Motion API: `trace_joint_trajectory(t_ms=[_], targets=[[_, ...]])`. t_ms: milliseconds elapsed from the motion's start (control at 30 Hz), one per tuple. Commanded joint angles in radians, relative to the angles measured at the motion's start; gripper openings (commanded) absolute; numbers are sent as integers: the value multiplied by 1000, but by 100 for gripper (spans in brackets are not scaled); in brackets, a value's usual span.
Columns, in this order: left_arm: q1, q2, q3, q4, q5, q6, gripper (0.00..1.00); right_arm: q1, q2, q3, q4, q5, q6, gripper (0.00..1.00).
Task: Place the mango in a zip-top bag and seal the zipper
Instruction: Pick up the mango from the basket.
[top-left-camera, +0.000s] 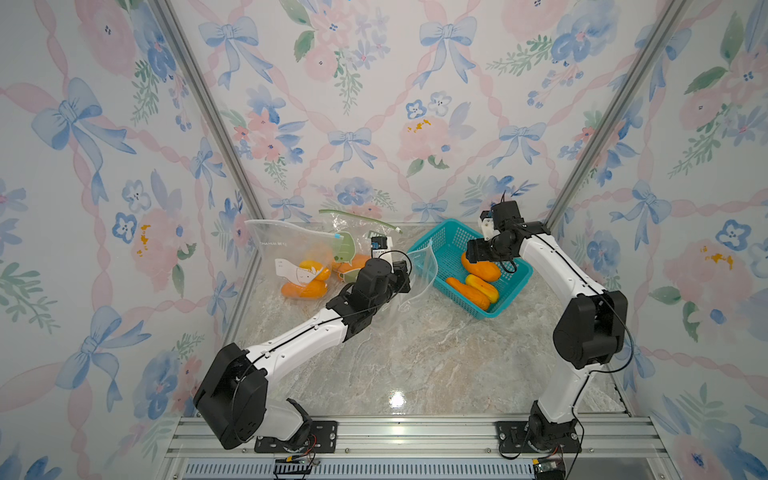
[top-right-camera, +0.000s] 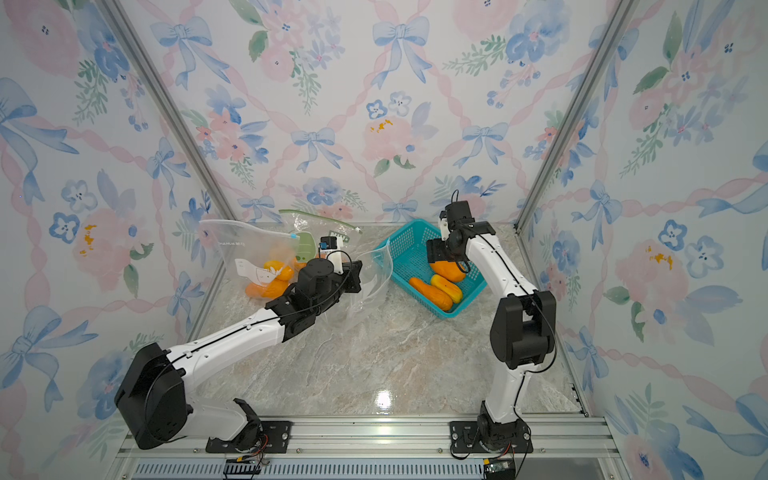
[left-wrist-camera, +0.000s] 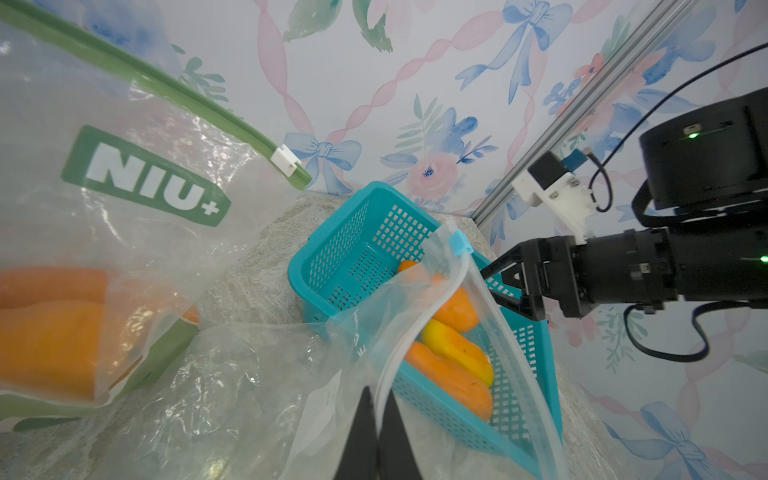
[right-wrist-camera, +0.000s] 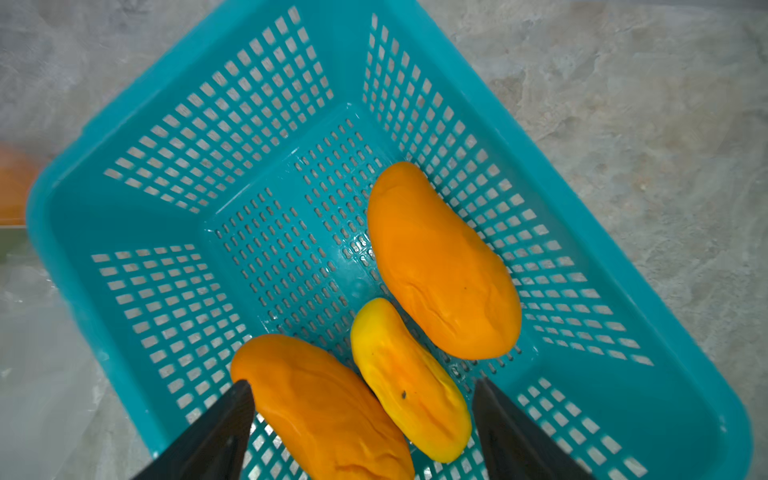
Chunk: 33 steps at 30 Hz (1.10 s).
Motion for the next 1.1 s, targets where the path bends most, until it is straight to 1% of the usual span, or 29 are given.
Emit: trace_joint_trajectory(t_ms=[0, 233, 400, 633, 800, 1067], targets=[[9, -1, 0, 17, 49, 6, 0, -12, 70, 108, -60, 29, -107, 86], [16, -1, -4, 16, 62, 8, 0, -37, 272, 304, -161, 37, -186, 85], [21, 0, -7, 16, 74, 7, 0, -54, 365, 391, -226, 38, -218, 84], [25, 8, -5, 15, 82, 0, 0, -54, 418, 393, -246, 81, -255, 84], [27, 15, -2, 15, 86, 2, 0, -43, 450, 388, -239, 82, -271, 82], [32, 15, -4, 16, 93, -1, 0, -16, 517, 445, -267, 110, -294, 87]])
